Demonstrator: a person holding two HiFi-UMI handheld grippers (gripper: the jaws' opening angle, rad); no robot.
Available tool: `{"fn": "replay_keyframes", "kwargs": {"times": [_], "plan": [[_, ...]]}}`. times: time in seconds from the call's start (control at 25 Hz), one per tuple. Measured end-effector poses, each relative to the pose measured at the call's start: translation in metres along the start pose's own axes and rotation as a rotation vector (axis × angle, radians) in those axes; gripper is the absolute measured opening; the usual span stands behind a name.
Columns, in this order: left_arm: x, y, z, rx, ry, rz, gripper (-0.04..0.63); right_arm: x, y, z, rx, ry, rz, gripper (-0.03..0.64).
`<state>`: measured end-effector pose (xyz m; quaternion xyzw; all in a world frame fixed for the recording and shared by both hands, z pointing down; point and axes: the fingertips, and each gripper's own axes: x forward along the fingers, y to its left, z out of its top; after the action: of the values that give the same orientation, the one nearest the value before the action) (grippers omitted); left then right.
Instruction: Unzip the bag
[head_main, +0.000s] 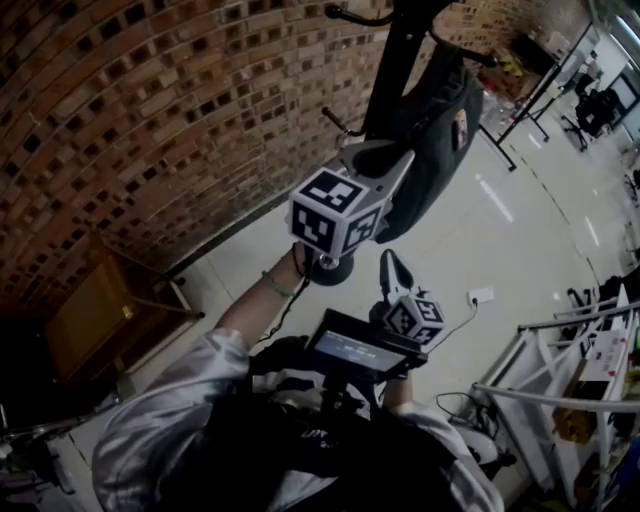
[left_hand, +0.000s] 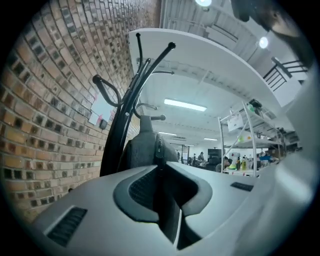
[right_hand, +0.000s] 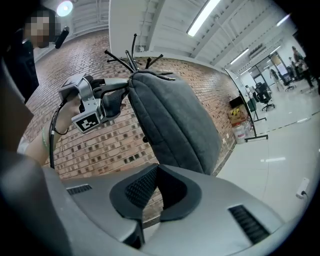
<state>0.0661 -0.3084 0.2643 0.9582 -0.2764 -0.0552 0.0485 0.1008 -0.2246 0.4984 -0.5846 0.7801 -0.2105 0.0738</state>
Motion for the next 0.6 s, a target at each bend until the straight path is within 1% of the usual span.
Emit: {"fn": "replay_keyframes", "kwargs": {"times": [0.12,0.2,0.32,0.48,0.56,0.6], "plan": [[-0.002,-0.001,-0.001,-0.033,-0.039,-0.011,0.044,-0.001,-0.005,0.001,-0.007,-0.001,0.010,-0.012],[-0.006,0.004,-0.002,-0.102,-0.072,-0.024,0.043,-0.002,-0.008,0.003,-0.011,-0.001,0.013,-0.012],[-0.014,0.008,0.003,-0.252,-0.140,-0.066,0.041,-0.005,-0.012,0.005,-0.001,0.000,0.012,-0.012],[-0.020,0.008,0.010,-0.494,-0.230,-0.151,0.041,-0.005,-0.016,0.003,0.001,0.009,0.021,-0.012],[-0.023,0.015,0.011,-0.604,-0.262,-0.158,0.041,-0.004,-0.016,0.000,0.001,0.013,0.031,-0.012],[-0.025,0.019,0.012,-0.672,-0.285,-0.165,0.040,-0.004,-0.016,-0.001,0.003,0.014,0.037,-0.012]]}}
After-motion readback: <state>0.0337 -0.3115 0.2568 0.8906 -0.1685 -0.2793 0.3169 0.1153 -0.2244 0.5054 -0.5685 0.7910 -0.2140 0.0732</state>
